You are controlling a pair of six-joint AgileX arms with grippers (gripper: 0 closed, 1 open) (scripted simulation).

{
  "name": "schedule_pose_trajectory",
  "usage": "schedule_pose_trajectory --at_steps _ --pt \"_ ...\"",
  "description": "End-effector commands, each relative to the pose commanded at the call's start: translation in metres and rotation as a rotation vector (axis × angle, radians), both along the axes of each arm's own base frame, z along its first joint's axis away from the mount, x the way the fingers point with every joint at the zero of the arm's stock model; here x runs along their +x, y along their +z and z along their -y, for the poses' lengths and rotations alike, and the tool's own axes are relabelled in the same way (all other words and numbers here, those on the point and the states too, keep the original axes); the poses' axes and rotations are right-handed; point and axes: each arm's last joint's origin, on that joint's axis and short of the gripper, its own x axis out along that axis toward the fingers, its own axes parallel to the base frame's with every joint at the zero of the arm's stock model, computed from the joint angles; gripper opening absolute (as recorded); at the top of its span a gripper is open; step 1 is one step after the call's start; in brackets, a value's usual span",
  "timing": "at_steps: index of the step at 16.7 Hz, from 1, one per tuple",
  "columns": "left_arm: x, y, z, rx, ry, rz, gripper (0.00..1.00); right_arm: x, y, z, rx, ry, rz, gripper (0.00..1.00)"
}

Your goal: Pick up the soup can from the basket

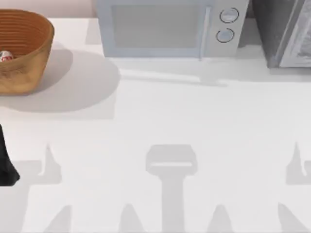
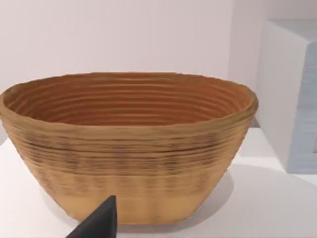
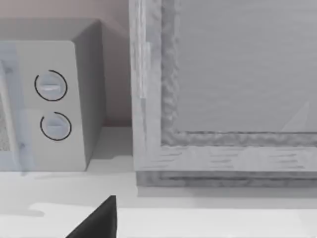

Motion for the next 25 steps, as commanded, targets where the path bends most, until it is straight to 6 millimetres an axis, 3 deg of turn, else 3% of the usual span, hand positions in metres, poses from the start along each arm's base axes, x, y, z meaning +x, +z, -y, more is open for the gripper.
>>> schedule_pose_trajectory --at_steps 4,7,10,13,16,21,23,25 --pt "0.000 0.003 0.000 0.002 0.005 -0.029 1.00 0.000 0.000 0.000 0.000 0.000 0.000 1.00" --pt "0.003 0.016 -0.003 0.009 0.032 -0.151 1.00 0.000 0.000 0.000 0.000 0.000 0.000 1.00" --pt "0.011 0.043 -0.009 0.018 0.079 -0.321 1.00 0.000 0.000 0.000 0.000 0.000 0.000 1.00" --pt "0.031 0.085 -0.018 0.021 0.131 -0.485 1.00 0.000 0.000 0.000 0.000 0.000 0.000 1.00" --pt "0.066 0.140 -0.032 0.020 0.176 -0.600 1.00 0.000 0.000 0.000 0.000 0.000 0.000 1.00" --pt "0.149 0.236 -0.065 0.019 0.217 -0.652 1.00 0.000 0.000 0.000 0.000 0.000 0.000 1.00" --pt "0.185 0.264 -0.079 0.021 0.221 -0.649 1.00 0.000 0.000 0.000 0.000 0.000 0.000 1.00" --pt "0.223 0.279 -0.092 0.023 0.217 -0.658 1.00 0.000 0.000 0.000 0.000 0.000 0.000 1.00"
